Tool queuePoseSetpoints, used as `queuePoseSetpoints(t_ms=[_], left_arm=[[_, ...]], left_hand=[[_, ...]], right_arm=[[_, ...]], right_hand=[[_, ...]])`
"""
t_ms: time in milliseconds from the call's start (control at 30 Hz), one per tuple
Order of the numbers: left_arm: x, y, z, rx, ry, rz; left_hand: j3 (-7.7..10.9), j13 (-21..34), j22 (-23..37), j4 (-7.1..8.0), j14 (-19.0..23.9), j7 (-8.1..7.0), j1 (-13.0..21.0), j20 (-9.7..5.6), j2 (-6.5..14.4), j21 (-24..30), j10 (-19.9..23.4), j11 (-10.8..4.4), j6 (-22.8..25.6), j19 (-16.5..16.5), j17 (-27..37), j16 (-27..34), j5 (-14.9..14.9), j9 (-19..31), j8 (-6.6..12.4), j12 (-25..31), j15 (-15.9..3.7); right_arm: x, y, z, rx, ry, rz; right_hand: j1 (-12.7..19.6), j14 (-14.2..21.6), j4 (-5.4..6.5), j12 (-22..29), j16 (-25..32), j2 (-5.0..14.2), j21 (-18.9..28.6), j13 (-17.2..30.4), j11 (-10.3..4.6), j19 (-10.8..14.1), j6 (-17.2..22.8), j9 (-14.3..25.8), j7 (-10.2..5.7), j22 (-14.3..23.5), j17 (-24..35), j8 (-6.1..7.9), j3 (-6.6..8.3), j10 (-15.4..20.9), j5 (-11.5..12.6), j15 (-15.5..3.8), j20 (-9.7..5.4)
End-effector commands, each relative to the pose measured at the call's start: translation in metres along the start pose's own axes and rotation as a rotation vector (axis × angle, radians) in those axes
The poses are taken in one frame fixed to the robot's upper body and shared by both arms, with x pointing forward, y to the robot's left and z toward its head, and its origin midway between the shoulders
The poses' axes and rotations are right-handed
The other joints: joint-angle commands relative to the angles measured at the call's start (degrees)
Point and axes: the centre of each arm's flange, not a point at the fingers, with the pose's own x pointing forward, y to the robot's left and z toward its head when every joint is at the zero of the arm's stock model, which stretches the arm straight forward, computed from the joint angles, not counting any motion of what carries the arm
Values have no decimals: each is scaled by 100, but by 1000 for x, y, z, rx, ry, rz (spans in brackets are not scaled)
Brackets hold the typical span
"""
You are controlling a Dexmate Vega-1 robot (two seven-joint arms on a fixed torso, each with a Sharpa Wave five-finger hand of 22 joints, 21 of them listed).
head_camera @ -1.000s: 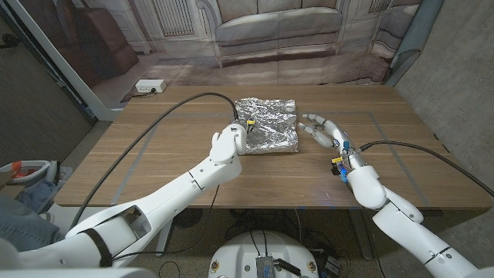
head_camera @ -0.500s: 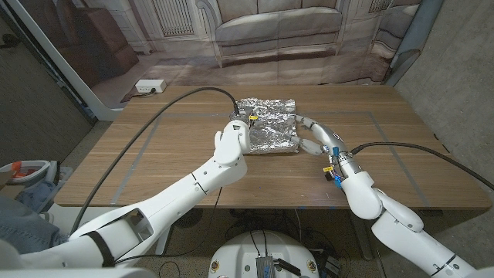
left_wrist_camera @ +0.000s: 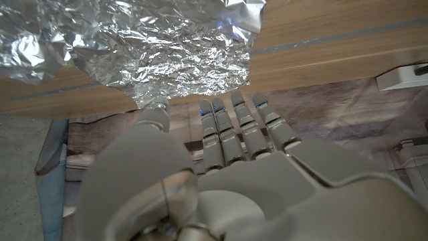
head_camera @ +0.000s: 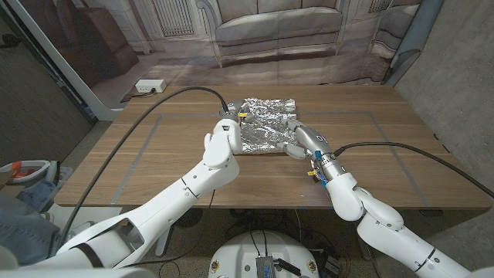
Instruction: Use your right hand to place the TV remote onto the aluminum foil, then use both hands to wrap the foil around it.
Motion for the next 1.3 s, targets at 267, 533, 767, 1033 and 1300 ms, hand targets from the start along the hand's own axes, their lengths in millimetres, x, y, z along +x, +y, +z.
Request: queuePoseSetpoints(t_ms=[267,533,767,1033,1300], left_arm=[[-24,25,-29,-18,-143,150],[-29,30,-41,-34,-126,149],[-26,33,-48,-90,-143,146],[-23,32,-43,-85,-159,101],[-41,14,-29,90,-207,13]], left_hand=[[1,11,2,3,-223,-96,-22,-34,-48,-106,-269,-71,-182,-235,9,-42,-9,17,-86,-65,-81],[-18,13,1,13,-284,-98,-53,-21,-63,-131,-310,-59,-223,-293,11,-43,-4,19,-99,-58,-86],[-29,14,1,34,-281,-90,-88,-24,-54,-139,-305,-61,-192,-312,16,-24,-2,21,-85,-41,-88],[-42,15,2,71,-243,-68,-141,-18,-30,-140,-259,-43,-139,-317,22,6,-2,23,-64,-11,-63],[-55,15,1,-65,-468,-96,-16,-25,-169,-161,-576,-60,-533,-373,-2,-45,17,27,-182,-75,-84]], right_arm=[[28,30,2,-106,44,105],[42,40,3,-163,51,178],[58,53,4,-223,52,213],[67,66,-4,-263,65,243],[68,61,-16,-248,93,240]], right_hand=[[203,174,56,163,94,-155,-21,9,108,44,108,16,63,33,38,120,32,172,-9,-174,-463],[200,183,86,229,79,-205,-46,0,69,-32,226,18,45,38,32,163,11,347,-10,-216,-468],[279,117,72,202,54,-194,-65,-3,-49,-104,154,18,-35,37,27,131,40,287,12,-182,-483],[595,270,-4,226,97,-223,7,-9,-203,76,198,18,-116,29,13,153,115,355,92,-294,-639],[697,426,30,278,122,-257,51,-13,-235,218,309,21,-117,31,14,190,115,510,126,-366,-713]])
